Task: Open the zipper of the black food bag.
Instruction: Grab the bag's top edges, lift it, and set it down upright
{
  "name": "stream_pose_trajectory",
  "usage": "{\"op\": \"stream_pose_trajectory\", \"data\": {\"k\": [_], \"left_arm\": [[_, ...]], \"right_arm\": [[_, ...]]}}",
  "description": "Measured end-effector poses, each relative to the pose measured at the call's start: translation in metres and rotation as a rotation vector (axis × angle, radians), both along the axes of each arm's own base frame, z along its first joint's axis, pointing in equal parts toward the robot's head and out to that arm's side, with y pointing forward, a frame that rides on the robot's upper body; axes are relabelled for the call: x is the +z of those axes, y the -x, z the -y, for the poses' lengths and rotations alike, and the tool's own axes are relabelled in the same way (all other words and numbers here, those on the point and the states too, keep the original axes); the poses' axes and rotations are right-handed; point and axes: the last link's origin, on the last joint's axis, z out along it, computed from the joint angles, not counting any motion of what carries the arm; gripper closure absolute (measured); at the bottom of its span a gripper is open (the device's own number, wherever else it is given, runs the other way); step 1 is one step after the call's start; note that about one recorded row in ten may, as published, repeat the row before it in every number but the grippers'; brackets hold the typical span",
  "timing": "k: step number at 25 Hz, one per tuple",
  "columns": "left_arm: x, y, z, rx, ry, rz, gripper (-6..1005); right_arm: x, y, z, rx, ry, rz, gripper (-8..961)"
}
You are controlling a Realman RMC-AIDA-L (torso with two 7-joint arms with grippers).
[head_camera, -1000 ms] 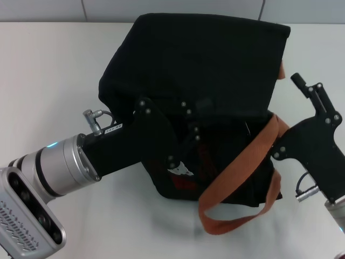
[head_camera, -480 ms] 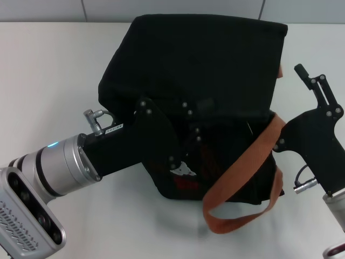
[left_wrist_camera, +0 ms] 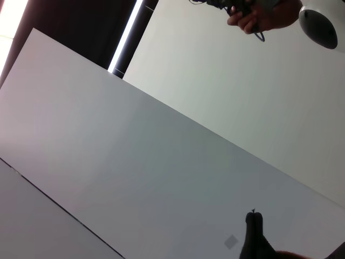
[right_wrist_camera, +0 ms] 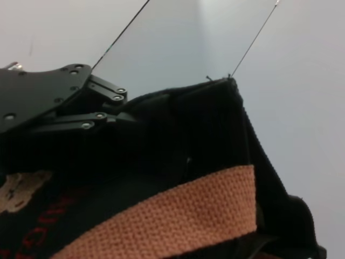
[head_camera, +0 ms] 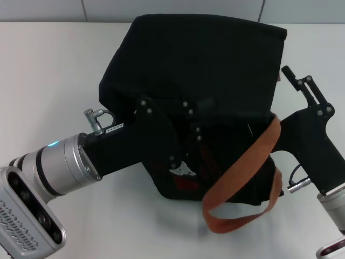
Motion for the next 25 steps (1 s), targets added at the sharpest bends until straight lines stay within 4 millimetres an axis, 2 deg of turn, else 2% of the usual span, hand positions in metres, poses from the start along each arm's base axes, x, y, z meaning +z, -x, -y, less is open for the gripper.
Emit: {"op": "stream_pose_trajectory", "data": {"k": [5,11,16,25], "left_arm": [[0.0,0.0,0.0,0.0,-0.001,0.002,879],[0.0,0.0,0.0,0.0,-0.001,0.002,876],[0.0,0.0,0.0,0.002,0.0,0.002,873],[0.0,0.0,0.0,0.004,0.001,0.001,869]], "right_arm": [[0.0,-0.003,0.003,-0.005,0.0,0.008,226],[0.0,-0.003,0.004,0.007,-0.011,0.034,420],[-0.003,0.0,0.005,0.031,-0.021,0.069,513],[-0.003,-0.003,0.012,0.036,-0.022,0.073,486]]}}
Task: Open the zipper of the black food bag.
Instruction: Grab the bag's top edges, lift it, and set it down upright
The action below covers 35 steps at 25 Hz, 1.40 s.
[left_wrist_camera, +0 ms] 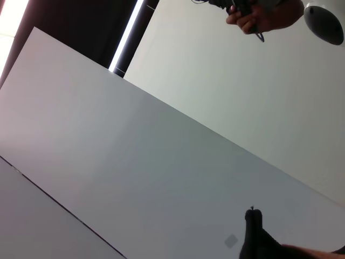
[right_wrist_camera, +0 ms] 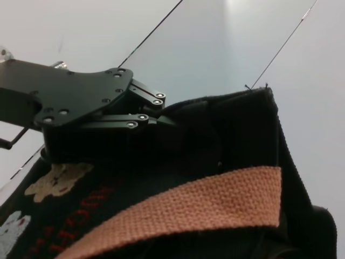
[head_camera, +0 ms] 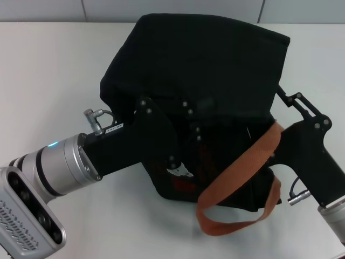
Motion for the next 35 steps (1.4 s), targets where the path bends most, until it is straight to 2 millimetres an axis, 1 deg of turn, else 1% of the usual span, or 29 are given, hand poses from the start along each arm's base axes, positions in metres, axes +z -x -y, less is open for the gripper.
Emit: {"op": "stream_pose_trajectory", "data": {"k": [6,10,17,23,28,35], "left_arm": [[0.0,0.0,0.0,0.002,0.001,0.0,866],[0.0,0.0,0.0,0.003,0.002,-0.002,865],[-0.001,0.0,0.0,0.004,0.003,-0.002,861],[0.0,0.0,0.0,0.004,0.003,-0.001,858],[-0.001,0.0,0.0,0.005,0.003,-0.001,856],[-0.001,0.0,0.0,0.003,0.003,0.003,853]], "right_arm": [[0.0,-0.001,0.003,0.008,-0.046,0.053,419],[0.002,-0.001,0.008,0.021,-0.064,0.05,369],[0.004,0.0,0.01,0.029,-0.075,0.037,373],[-0.002,0.0,0.0,0.011,-0.043,0.066,377],[-0.004,0.001,-0.004,0.008,-0.032,0.077,379],[-0.002,0.003,0.0,0.024,-0.046,0.062,380]]}}
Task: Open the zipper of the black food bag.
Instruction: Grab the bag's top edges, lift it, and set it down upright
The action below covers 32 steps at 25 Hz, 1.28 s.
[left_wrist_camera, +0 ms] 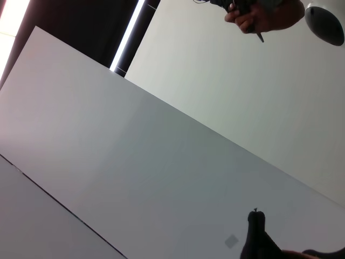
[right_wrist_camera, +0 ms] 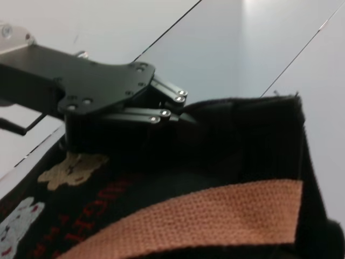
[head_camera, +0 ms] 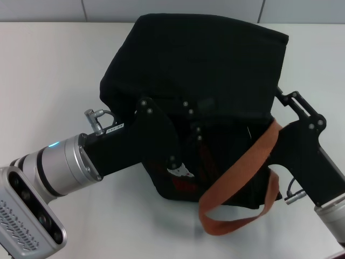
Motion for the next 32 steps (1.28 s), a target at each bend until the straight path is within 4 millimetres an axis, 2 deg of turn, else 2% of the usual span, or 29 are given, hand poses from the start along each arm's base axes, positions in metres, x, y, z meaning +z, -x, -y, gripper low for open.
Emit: {"op": "stream_pose_trajectory", "data": {"k": [16,22,32], "left_arm": [[-0.0007,-0.0004,-0.0004,0.002,0.001,-0.002,845],[-0.0005,-0.0003,-0.0002,0.001,0.001,-0.001,842],[-0.0004,-0.0004,0.0002,-0.001,0.002,0.001,838]], "right_arm": [[0.0007,0.0015,-0.0001,0.013,-0.018,0.013,386],[0.0006,0.0015,-0.0011,0.011,-0.02,0.014,552],[-0.0019,0.0022,-0.0053,0.003,-0.01,0.024,648]]}}
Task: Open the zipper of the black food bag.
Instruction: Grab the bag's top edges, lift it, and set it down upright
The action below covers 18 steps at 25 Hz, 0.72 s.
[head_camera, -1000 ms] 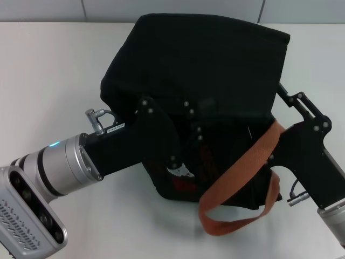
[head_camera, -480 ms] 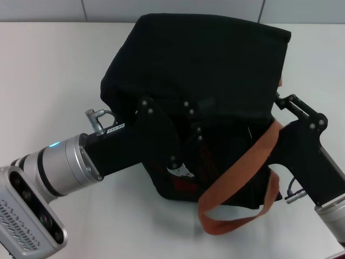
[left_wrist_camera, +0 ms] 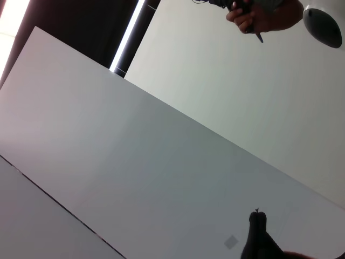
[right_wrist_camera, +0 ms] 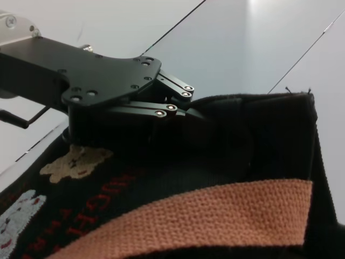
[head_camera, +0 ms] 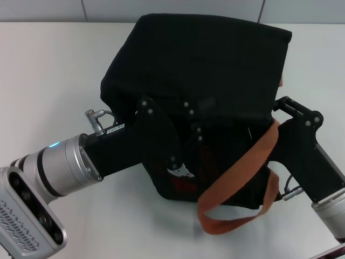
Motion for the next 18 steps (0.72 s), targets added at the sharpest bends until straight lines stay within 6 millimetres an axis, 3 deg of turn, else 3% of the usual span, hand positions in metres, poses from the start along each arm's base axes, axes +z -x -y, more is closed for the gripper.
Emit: {"op": "stream_pose_trajectory", "data": {"k": [9,14,18], "left_arm": [[0.0002,0.0002,0.0004,0.0,0.0,0.002,834],[0.0003,-0.0004,-0.0001,-0.002,0.0,0.002,831],[0.0006,-0.0006,-0.0006,0.0,-0.003,0.004,829]], "right_arm": [[-0.0012,0.0004,-0.0019,-0.001,0.006,0.006,741],[-0.0009,0.0,-0.0021,-0.005,0.004,0.006,917],[-0.0005,-0.003,0.0001,-0.017,0.001,0.008,947]]}}
